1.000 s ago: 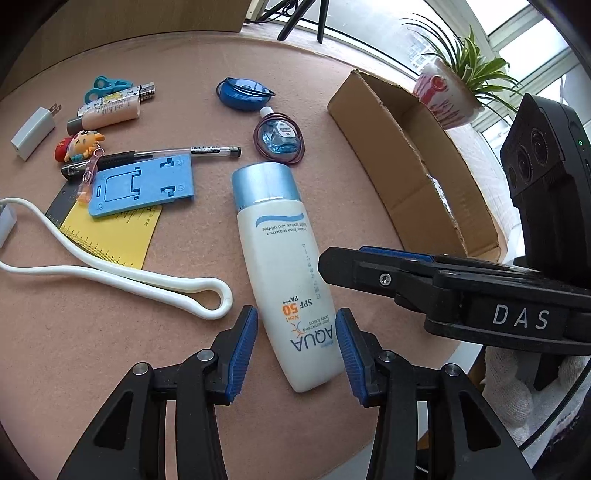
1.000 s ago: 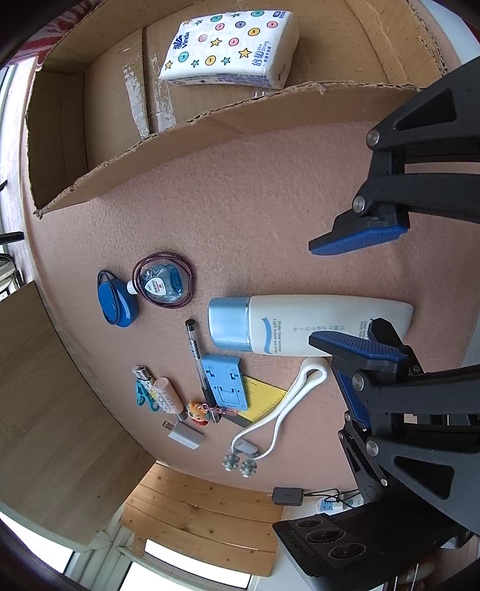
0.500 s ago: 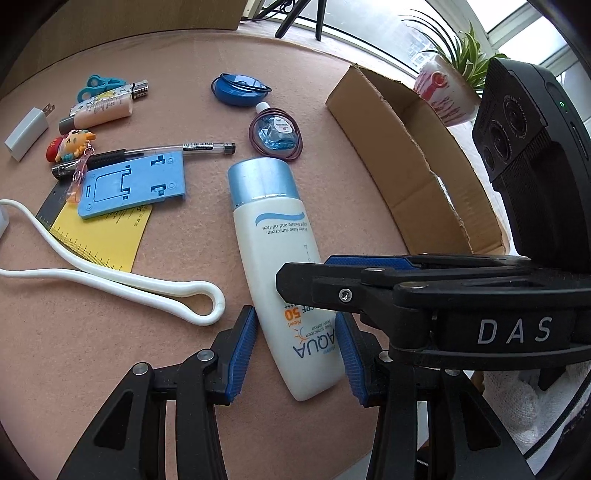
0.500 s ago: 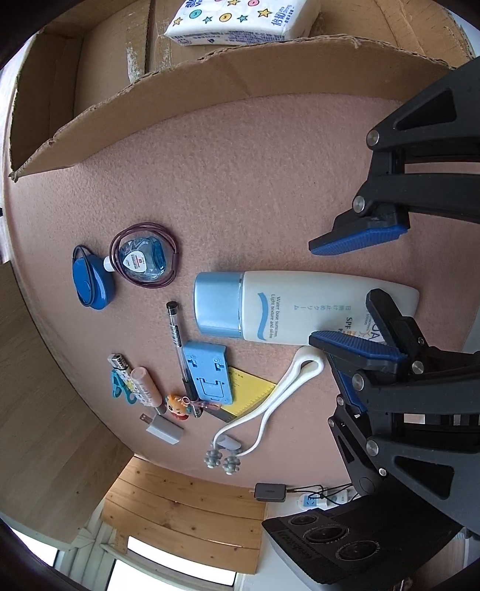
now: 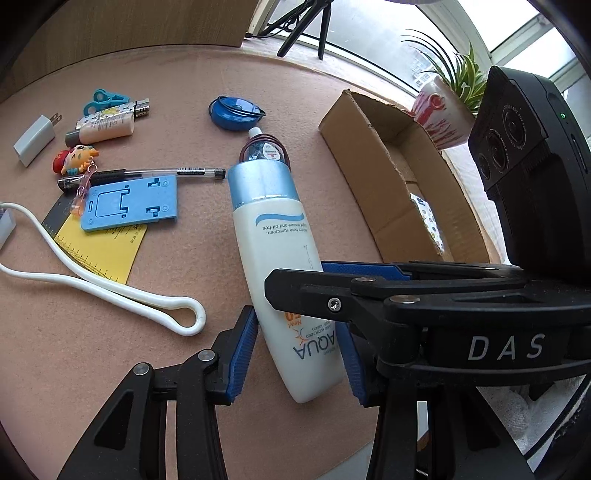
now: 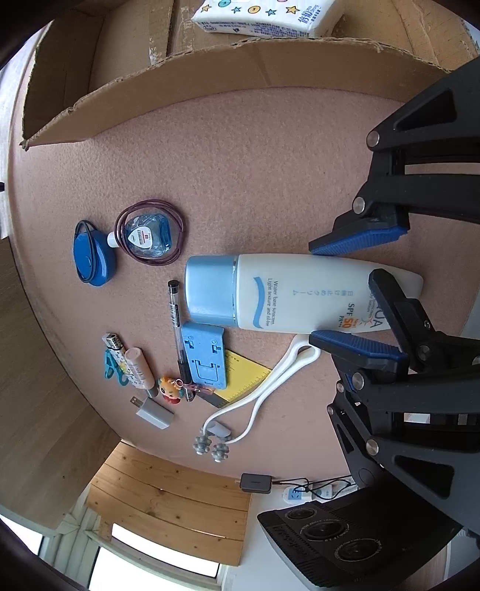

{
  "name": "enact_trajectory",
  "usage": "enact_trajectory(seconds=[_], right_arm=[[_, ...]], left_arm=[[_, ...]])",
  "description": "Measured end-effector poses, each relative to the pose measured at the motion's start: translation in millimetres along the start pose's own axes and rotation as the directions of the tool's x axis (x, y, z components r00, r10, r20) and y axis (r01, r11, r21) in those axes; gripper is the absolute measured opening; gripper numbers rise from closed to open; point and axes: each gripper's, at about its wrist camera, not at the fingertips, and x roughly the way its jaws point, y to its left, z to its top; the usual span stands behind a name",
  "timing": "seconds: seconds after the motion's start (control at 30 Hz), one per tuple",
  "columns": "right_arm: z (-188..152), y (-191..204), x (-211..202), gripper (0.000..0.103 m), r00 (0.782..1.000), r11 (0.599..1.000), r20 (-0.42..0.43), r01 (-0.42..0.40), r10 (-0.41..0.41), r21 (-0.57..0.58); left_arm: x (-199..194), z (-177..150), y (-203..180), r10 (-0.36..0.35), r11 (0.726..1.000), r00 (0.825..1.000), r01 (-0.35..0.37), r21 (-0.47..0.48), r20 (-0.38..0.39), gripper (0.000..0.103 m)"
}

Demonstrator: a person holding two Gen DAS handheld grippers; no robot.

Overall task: Organize objects
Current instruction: 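Close the right gripper around the white AQUA sunscreen bottle, then carry the sunscreen bottle into the box beside the tissues and release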

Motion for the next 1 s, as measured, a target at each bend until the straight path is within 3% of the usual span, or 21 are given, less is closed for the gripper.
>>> enact_trajectory(seconds=[0.4,0.73,1.0], right_arm=[[11.3,-14.9,-74.6,0.039,0.989,1.000,0.145,-0.025,0.027,-0.014],[-8.6,-62.3,-123.2,0.038,0.975,0.999,0.221,0.012,-0.023,0.052],[-20.3,-108.2,-148.1,0.038,0.967,0.992,0.249,0.025,-0.055,0.121]], left_arm=[[-25.6,24.8,-63.2,-0.024,0.997,0.994,0.016,0.076,0.105,0.047],[20.7,44.4,-143.8,-0.089,0.986,0.993,0.076,0.146,0.080,0.047],[49.0,48.3,-185.1,-0.118,0.976,0.992,0.108,0.190,0.042,0.047]])
